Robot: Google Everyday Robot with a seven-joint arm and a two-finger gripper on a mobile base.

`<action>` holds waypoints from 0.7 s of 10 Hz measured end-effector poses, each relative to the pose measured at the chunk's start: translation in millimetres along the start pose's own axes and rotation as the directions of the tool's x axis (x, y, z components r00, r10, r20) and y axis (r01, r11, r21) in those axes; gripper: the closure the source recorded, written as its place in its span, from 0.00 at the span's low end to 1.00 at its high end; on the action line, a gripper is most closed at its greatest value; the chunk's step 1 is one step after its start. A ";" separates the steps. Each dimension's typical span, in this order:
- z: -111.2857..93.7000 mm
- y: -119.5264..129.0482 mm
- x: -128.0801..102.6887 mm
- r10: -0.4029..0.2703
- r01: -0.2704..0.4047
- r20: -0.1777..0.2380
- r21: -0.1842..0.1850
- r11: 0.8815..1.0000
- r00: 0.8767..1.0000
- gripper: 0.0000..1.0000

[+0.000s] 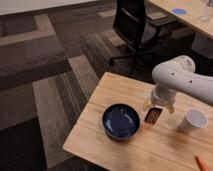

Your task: Place the eraser in the ceramic cup

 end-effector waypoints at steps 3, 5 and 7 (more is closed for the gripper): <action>16.5 2.6 -7.4 -0.003 0.002 -0.040 -0.009 1.000 0.999 0.35; 24.1 4.0 -10.3 0.004 -0.004 -0.061 -0.013 1.000 0.998 0.35; 32.1 3.2 -12.8 0.020 -0.022 -0.079 -0.025 0.999 0.997 0.35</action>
